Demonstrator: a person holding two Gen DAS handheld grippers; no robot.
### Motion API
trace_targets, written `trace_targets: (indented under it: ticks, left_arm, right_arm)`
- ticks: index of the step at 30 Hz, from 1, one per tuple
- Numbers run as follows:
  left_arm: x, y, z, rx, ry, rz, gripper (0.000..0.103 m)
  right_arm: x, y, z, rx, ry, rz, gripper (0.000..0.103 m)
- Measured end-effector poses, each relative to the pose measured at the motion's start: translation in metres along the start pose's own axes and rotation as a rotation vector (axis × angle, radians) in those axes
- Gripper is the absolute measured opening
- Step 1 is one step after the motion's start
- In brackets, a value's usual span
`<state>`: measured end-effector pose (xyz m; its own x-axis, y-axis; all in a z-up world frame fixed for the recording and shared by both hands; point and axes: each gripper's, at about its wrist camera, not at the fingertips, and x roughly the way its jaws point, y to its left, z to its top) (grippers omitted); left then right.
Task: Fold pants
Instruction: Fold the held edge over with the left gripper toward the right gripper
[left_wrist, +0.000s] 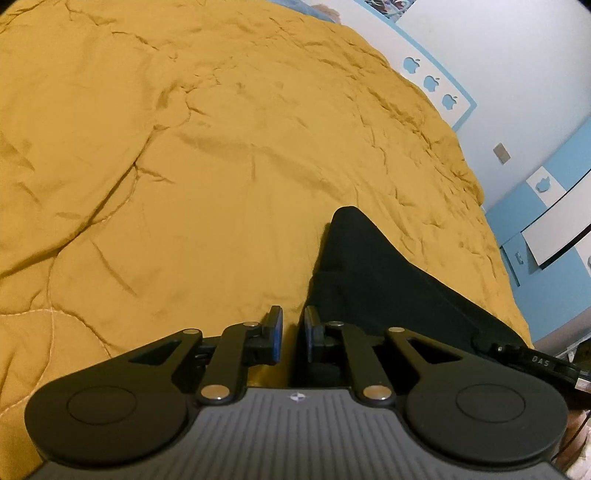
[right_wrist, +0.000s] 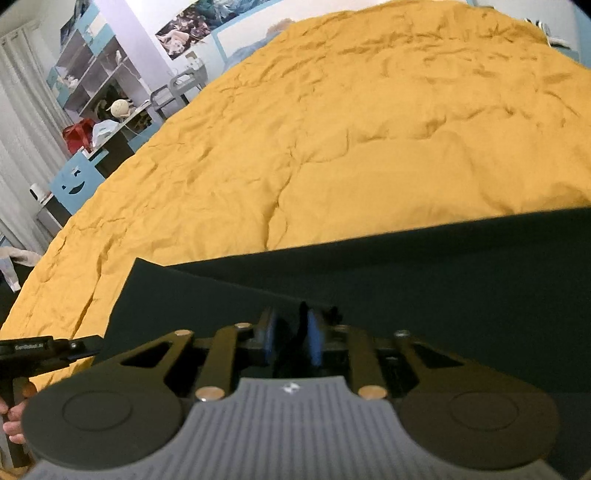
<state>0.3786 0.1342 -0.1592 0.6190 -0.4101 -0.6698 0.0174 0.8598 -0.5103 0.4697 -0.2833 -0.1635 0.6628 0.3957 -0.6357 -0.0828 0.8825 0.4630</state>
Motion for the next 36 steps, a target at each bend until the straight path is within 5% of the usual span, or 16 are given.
trace_targets:
  ticks: [4, 12, 16, 17, 24, 28, 30, 36]
  left_arm:
    - [0.001, -0.001, -0.001, 0.011, 0.023, -0.021, 0.012]
    - [-0.006, -0.011, -0.021, 0.082, 0.119, 0.019, 0.008]
    - [-0.014, -0.017, -0.027, 0.146, 0.180, 0.053, 0.006]
    - [-0.016, -0.017, -0.028, 0.155, 0.179, 0.056, 0.006]
    - [-0.035, -0.011, -0.012, 0.063, 0.045, 0.035, 0.006]
    - [-0.031, -0.009, -0.007, 0.026, 0.016, 0.038, 0.006]
    - [-0.026, -0.008, -0.006, -0.004, 0.002, 0.045, 0.006]
    - [-0.026, -0.012, -0.004, -0.034, -0.037, 0.051, 0.006]
  right_arm:
    - [-0.016, 0.004, 0.009, -0.044, -0.085, -0.010, 0.000]
    - [-0.002, -0.002, 0.012, -0.030, 0.001, -0.056, 0.000]
    - [-0.026, -0.005, 0.004, 0.034, 0.000, -0.034, 0.016]
    - [-0.032, -0.008, 0.001, 0.070, 0.003, -0.014, 0.030]
    - [-0.028, -0.025, -0.030, 0.312, 0.066, 0.089, 0.034]
    - [-0.007, -0.037, -0.037, 0.423, 0.073, 0.159, 0.028]
    - [-0.002, -0.037, -0.037, 0.437, 0.067, 0.172, 0.002]
    - [-0.028, -0.006, -0.010, 0.300, 0.014, 0.176, 0.000]
